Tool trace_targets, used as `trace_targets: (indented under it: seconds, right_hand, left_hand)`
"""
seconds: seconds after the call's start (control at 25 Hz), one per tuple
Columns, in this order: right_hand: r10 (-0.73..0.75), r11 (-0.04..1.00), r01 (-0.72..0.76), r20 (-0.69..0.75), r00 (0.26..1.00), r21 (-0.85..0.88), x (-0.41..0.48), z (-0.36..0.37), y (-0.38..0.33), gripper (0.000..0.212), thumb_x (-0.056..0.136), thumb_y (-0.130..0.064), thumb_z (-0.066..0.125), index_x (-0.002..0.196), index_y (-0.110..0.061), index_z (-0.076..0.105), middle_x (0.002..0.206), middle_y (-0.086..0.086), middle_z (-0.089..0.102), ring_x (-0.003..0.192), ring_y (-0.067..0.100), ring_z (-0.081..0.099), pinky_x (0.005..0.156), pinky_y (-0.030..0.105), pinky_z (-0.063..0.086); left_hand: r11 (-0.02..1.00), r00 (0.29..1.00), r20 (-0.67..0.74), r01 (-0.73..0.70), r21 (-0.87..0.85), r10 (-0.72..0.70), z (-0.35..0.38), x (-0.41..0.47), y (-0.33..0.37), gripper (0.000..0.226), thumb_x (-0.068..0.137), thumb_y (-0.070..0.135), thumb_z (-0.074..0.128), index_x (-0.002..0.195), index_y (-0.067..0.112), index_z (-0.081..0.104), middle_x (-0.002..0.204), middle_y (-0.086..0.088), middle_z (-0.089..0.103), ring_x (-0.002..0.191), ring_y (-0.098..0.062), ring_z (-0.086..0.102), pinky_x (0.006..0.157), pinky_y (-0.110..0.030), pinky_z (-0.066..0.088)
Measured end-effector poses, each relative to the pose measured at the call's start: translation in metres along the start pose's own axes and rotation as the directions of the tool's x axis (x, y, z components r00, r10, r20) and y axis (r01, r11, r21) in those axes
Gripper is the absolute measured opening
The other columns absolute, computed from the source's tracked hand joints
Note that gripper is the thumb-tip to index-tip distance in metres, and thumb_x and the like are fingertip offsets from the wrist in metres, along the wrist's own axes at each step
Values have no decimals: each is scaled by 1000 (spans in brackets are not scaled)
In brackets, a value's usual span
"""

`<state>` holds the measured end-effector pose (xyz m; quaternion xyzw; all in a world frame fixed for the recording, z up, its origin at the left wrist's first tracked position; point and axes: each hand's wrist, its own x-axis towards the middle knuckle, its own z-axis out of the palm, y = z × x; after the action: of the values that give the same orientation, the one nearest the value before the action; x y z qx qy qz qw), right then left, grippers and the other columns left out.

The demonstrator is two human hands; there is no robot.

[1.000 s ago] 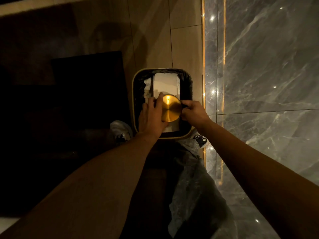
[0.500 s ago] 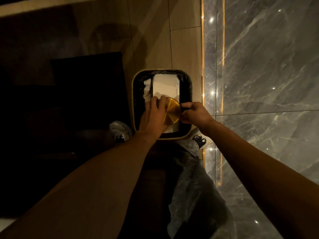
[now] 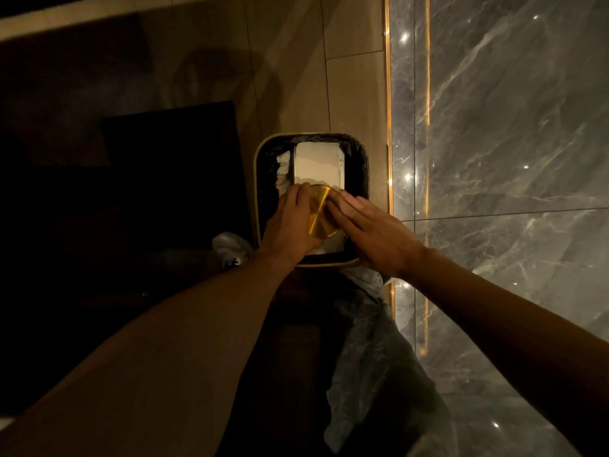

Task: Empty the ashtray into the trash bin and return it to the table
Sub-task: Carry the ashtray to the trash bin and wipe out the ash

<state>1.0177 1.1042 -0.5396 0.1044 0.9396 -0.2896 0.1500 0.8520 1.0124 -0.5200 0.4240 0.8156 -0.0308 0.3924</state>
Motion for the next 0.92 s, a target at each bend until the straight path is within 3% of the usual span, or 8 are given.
trace_targets:
  seconds: [0.12, 0.24, 0.56, 0.68, 0.76, 0.92]
  right_hand:
    - [-68, 981, 68, 2, 998, -182, 0, -2, 6, 72, 85, -10, 48, 151, 0, 19, 158, 23, 21, 146, 35, 20, 117, 45, 11]
    - [-117, 959, 129, 63, 991, -254, 2, -1, 6, 73, 84, -18, 38, 152, -2, 15, 159, 22, 18, 148, 35, 16, 118, 44, 7]
    - [-85, 971, 96, 58, 995, -218, 0, 1, 3, 69, 88, -12, 36, 152, -2, 13, 160, 20, 14, 148, 31, 8, 120, 44, 9]
    - [-116, 973, 130, 81, 990, -192, 1, 2, 4, 66, 95, -23, 44, 152, -4, 16, 159, 19, 18, 148, 31, 15, 120, 47, 21]
    - [-107, 982, 109, 27, 994, -156, 3, -4, 5, 63, 101, -37, 33, 151, -2, 19, 158, 20, 21, 147, 31, 19, 120, 46, 22]
    - [-123, 979, 122, 2, 992, -163, 5, -9, 5, 66, 102, -46, 15, 149, -1, 24, 156, 20, 27, 146, 30, 21, 120, 38, 8]
  left_hand:
    - [999, 1000, 0, -11, -33, 11, -6, 0, 1, 102, 66, 34, 85, 146, 11, 26, 151, -9, 31, 138, -28, 35, 102, -42, 44]
    - [999, 1000, 15, -5, -36, 6, -8, 0, 3, 104, 65, 34, 85, 147, 10, 26, 151, -9, 31, 137, -28, 36, 105, -43, 43]
    - [998, 999, 43, -1, -69, 4, -11, 2, 5, 104, 61, 33, 87, 145, 10, 29, 147, -9, 35, 133, -28, 41, 104, -41, 43]
    - [1000, 998, 67, -20, -25, 21, -13, 1, 5, 103, 61, 31, 88, 144, 11, 29, 146, -9, 35, 131, -28, 42, 103, -40, 43]
    - [999, 997, 65, -25, -35, 28, -14, 1, 3, 101, 62, 29, 88, 143, 11, 30, 145, -9, 35, 131, -28, 43, 102, -40, 44]
    - [998, 996, 79, -38, -48, 42, -16, 1, 3, 102, 62, 29, 87, 144, 11, 29, 146, -8, 34, 131, -28, 42, 102, -39, 43]
